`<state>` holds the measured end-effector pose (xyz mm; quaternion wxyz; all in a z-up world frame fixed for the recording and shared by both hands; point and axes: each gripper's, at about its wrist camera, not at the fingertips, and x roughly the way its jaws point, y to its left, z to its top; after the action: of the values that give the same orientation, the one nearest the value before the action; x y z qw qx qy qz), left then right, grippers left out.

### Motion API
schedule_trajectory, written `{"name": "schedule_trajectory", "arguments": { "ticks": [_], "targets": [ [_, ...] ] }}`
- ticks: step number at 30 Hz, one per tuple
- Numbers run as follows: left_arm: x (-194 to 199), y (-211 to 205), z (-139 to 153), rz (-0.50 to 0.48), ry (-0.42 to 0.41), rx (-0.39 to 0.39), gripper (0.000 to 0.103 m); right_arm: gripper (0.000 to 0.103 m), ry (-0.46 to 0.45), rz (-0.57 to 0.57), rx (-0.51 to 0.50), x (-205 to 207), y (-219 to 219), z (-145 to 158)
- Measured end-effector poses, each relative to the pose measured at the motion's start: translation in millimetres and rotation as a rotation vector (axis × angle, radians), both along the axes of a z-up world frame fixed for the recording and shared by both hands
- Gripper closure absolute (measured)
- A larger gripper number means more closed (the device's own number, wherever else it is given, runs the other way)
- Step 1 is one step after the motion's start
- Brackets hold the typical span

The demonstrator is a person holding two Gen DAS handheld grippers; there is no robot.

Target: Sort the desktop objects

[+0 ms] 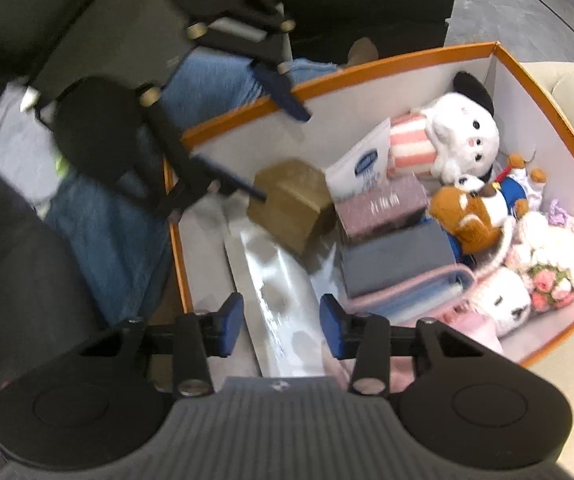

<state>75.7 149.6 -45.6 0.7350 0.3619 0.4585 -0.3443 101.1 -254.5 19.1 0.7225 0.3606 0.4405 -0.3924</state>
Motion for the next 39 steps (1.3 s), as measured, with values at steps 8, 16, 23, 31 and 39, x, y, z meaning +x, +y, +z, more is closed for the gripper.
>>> {"name": "schedule_trajectory", "arguments": {
  "ticks": [8, 16, 23, 31, 39],
  "targets": [
    [-5.5, 34.3, 24.9, 0.186, -0.028, -0.114, 0.049, 0.067, -0.119, -0.181, -0.009, 15.5, -23.1, -13.9],
    [0.5, 68.6, 13.0, 0.353, 0.063, -0.263, 0.071, 0.085, -0.190, -0.379, 0.044, 30.6, -32.8, -40.0],
    [-2.4, 82.5, 4.8, 0.397, 0.108, -0.385, 0.084, 0.096, -0.207, -0.449, 0.053, 34.9, -46.6, -57.7],
    [-2.7, 92.1, -0.8, 0.421, 0.125, -0.464, 0.085, 0.098, -0.140, -0.439, -0.018, 43.8, -62.1, -64.1],
    [-0.7, 95.3, -2.9, 0.443, 0.117, -0.481, 0.086, 0.103, -0.029, -0.383, -0.076, 49.8, -74.5, -69.0]
  ]
}}
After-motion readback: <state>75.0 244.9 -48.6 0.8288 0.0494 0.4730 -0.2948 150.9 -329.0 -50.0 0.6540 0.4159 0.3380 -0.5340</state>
